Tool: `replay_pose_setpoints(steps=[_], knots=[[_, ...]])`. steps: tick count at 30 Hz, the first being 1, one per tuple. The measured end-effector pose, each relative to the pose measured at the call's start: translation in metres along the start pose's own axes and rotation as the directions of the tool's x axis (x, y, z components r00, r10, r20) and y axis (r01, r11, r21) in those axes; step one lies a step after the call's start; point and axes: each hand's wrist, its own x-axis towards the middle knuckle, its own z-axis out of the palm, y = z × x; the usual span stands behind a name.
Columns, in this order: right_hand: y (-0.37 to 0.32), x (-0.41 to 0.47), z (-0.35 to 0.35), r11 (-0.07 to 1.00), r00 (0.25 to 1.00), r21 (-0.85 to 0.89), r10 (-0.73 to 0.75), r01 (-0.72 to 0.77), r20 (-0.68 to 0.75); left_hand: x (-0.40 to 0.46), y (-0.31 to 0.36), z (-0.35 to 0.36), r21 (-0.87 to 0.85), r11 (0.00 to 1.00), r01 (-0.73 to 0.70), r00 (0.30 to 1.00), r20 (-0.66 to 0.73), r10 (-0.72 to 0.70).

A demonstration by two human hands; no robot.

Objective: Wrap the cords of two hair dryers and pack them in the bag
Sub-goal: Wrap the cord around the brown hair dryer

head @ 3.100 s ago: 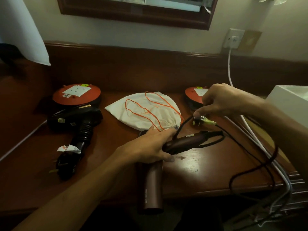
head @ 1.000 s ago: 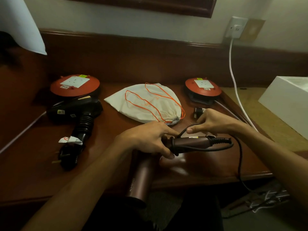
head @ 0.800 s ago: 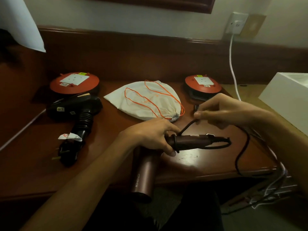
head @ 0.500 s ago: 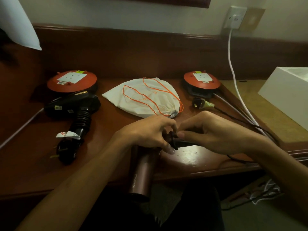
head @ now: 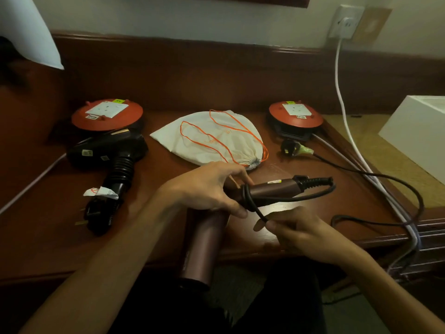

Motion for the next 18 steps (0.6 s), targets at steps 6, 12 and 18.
replay_pose_setpoints(steps=[6, 12, 18], knots=[[0.014, 0.036, -0.032, 0.991, 0.994, -0.112, 0.076, -0.067, 0.076, -0.005, 0.005, 0.005, 0.01, 1.0, 0.004, 1.0, -0.018, -0.004], [0.067, 0.074, -0.058, 0.956, 0.963, -0.234, 0.216, -0.175, 0.159, -0.008, 0.013, 0.026, 0.309, 0.951, 0.007, 0.983, -0.179, 0.05], [-0.005, 0.094, -0.077, 0.975, 0.936, -0.208, 0.145, -0.08, 0.321, -0.005, 0.022, 0.032, 0.431, 0.9, 0.071, 0.993, -0.12, -0.021]])
